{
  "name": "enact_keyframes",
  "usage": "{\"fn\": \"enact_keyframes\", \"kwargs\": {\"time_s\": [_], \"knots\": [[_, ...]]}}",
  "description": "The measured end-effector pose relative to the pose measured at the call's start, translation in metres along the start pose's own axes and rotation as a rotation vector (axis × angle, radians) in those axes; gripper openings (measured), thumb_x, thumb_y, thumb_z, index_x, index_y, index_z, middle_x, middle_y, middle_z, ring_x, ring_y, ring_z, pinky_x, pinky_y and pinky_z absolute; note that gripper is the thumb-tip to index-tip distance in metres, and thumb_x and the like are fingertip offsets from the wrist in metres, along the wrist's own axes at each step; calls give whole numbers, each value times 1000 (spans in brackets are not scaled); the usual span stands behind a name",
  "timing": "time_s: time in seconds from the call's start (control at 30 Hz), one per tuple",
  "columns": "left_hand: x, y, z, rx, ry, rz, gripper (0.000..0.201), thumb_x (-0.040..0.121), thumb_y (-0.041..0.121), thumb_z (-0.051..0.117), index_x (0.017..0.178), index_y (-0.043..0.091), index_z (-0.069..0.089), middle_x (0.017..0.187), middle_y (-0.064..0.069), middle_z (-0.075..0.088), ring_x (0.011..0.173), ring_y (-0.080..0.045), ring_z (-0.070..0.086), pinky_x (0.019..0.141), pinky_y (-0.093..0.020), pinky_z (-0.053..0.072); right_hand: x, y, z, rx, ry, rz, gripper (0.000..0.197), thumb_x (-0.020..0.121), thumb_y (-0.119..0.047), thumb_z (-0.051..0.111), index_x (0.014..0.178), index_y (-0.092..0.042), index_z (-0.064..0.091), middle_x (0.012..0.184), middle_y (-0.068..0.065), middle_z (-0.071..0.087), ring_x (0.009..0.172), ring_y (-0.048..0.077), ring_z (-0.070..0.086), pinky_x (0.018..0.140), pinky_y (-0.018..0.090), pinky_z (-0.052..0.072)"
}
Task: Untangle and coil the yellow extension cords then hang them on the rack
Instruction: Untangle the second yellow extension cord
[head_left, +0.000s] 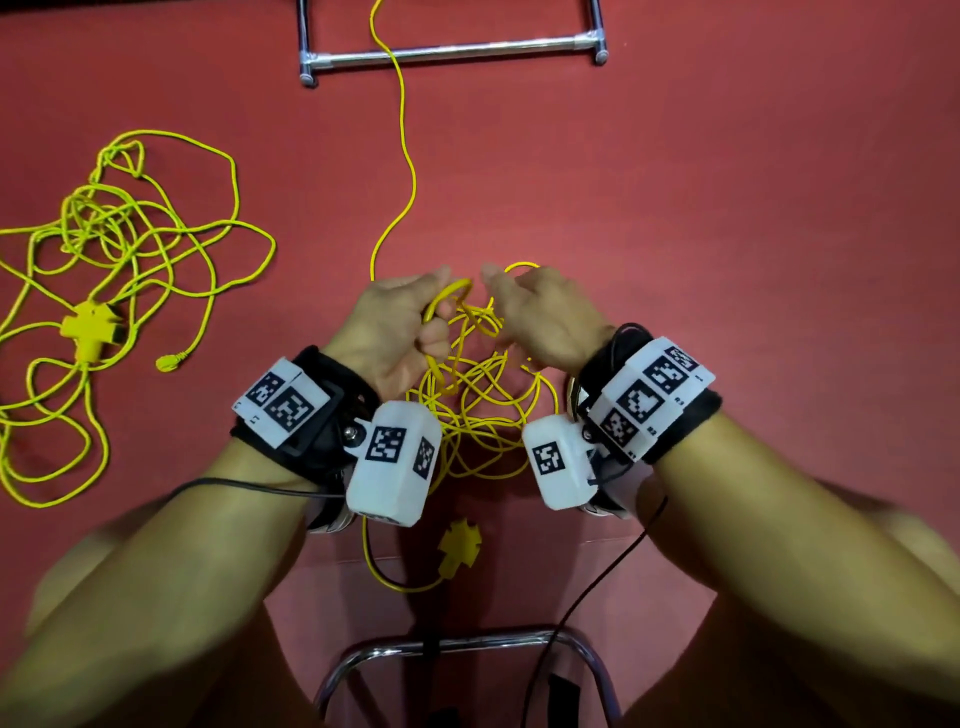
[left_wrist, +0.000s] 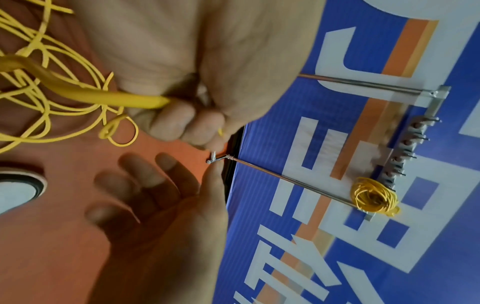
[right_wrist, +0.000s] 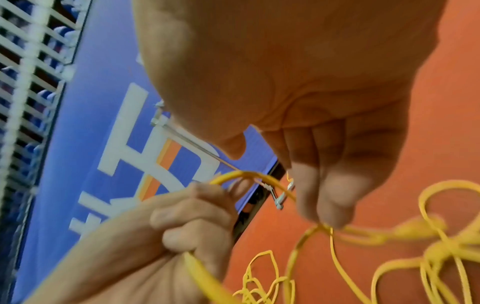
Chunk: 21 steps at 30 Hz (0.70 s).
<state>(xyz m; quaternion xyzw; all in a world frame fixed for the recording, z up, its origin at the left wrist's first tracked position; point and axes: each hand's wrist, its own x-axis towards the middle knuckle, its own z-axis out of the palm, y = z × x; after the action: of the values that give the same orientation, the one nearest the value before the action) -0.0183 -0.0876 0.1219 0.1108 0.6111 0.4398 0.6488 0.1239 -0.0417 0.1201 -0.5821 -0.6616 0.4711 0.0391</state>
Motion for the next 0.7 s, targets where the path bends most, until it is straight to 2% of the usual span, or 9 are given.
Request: {"fn": "enact_keyframes", "kwargs": {"time_s": [0.07, 0.1, 0.2, 0.27, 0.33, 0.43, 0.53, 0.63, 0.7], "knots": [[-6, 0, 2, 23, -87, -24, 20, 102, 13, 51, 83, 8, 57, 56, 0, 51, 38, -5, 40, 38, -15, 30, 2, -3, 7, 217, -4, 91, 60, 83, -63, 48, 78, -4, 62, 79, 13, 72, 74, 32, 67, 80, 54, 55], [-9, 0, 3, 43, -137, -38, 17, 101, 12, 51, 86, 8, 58, 57, -1, 54, 40, -6, 45, 39, -16, 34, 5, -1, 10, 351, 9, 120, 53, 76, -58, 55, 78, -5, 61, 75, 11, 67, 71, 30, 64, 78, 54, 55], [-17, 0, 7, 102, -239, -85, 12, 98, 9, 53, 88, 11, 59, 65, -6, 64, 49, -13, 60, 45, -21, 50, 11, 0, 6, 737, 130, 160, 21, 72, -19, 74, 76, -12, 55, 72, 12, 54, 69, 26, 51, 67, 44, 47], [-17, 0, 7, 95, -226, -141, 14, 97, 10, 53, 85, 12, 60, 77, -8, 65, 61, -17, 67, 56, -31, 59, 12, 0, 2, 887, 210, 127, 23, 78, 2, 72, 89, -10, 56, 80, 10, 61, 69, 22, 56, 65, 36, 48], [-14, 4, 6, 40, -166, -168, 12, 96, 18, 51, 90, 12, 60, 85, -8, 60, 69, -19, 66, 62, -36, 61, 6, -7, 3, 920, 165, 26, 29, 85, 17, 58, 102, -7, 57, 85, 7, 65, 61, 13, 61, 55, 27, 51], [-4, 8, 0, -89, -64, -106, 20, 97, 31, 47, 105, 14, 53, 80, -5, 58, 62, -18, 60, 60, -32, 55, -10, -16, 10, 740, -130, -48, 33, 81, 21, 48, 91, -8, 61, 76, 5, 65, 46, 10, 54, 41, 19, 39], [9, 7, -9, -215, 82, -46, 21, 102, 32, 46, 108, 13, 51, 87, -8, 68, 73, -21, 68, 65, -34, 52, -22, -19, 11, 439, -231, -102, 15, 79, 7, 52, 76, -5, 61, 53, -1, 56, 35, 6, 42, 34, 16, 29], [16, 12, -20, -330, 188, 26, 31, 107, 33, 38, 84, 14, 50, 73, -5, 69, 65, -20, 71, 67, -34, 54, -22, -18, 3, 169, -290, -91, 22, 87, -6, 57, 66, -11, 56, 52, -4, 52, 40, 5, 46, 40, 20, 40], [17, 20, -28, -396, 243, 54, 41, 106, 45, 36, 79, 16, 47, 72, -4, 65, 65, -21, 71, 67, -36, 55, -18, -13, -3, -91, -234, -110, 25, 89, -13, 56, 64, -8, 54, 62, 5, 49, 61, 20, 52, 53, 32, 44]]}}
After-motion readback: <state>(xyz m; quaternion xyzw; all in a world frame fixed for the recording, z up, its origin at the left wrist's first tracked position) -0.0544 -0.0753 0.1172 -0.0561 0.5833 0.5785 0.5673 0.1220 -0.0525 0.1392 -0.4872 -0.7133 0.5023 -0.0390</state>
